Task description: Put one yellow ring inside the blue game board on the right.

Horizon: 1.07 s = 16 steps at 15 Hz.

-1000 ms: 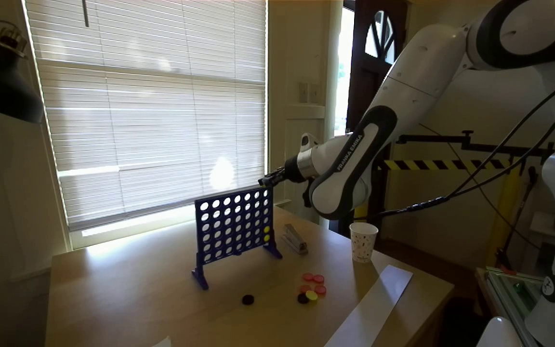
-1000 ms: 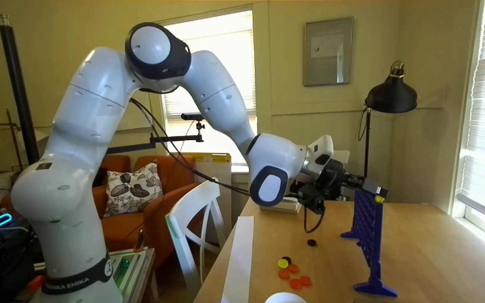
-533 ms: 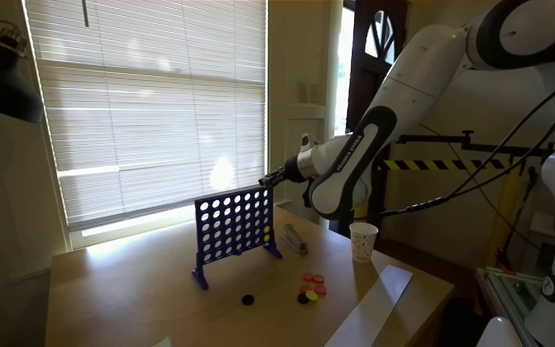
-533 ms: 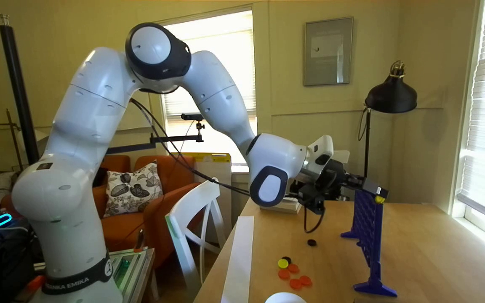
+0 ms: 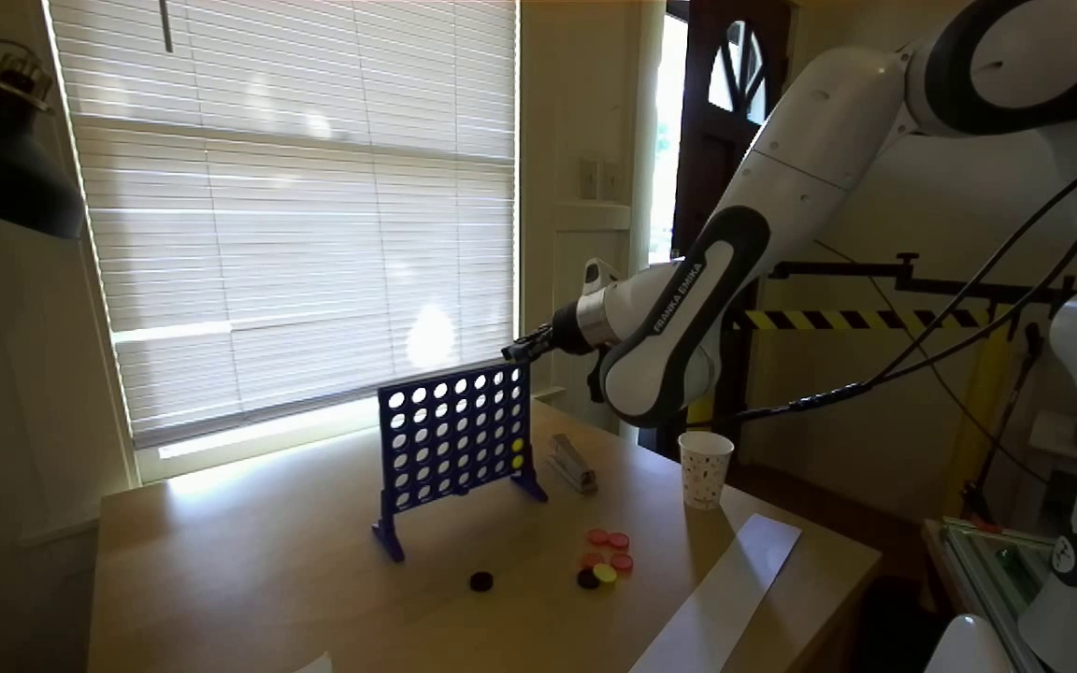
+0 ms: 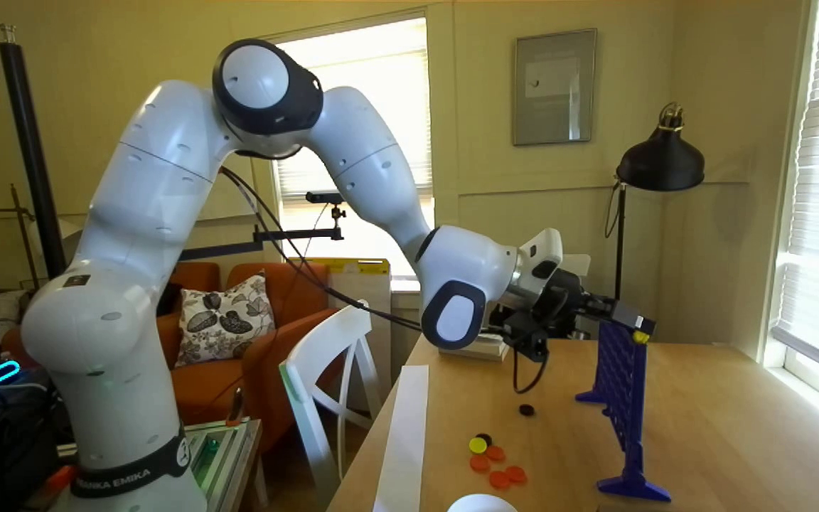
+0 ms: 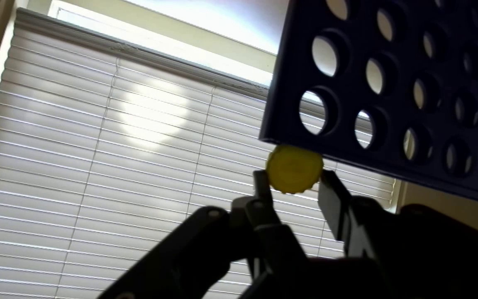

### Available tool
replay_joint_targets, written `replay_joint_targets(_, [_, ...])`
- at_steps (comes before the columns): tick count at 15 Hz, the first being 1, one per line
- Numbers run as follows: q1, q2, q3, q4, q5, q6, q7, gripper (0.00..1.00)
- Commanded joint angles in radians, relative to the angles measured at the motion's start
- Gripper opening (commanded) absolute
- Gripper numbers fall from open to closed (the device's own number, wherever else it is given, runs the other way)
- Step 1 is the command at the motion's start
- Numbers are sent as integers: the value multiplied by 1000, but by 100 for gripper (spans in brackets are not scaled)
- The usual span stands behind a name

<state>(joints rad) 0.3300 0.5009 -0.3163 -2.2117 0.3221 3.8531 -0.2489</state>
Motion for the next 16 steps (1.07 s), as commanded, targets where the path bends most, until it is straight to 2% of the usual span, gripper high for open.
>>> replay_joint_targets(1, [26, 23, -17, 15, 42, 22, -28, 59])
replay_joint_targets(2, [26, 22, -17, 14, 38, 23, -27, 60])
replay_joint_targets(3, [28, 23, -18, 14, 38, 23, -26, 66])
replay_joint_targets(8, [34, 24, -25, 11, 35, 24, -23, 100])
replay_joint_targets(16, [38, -22, -18, -15, 27, -4, -16, 100])
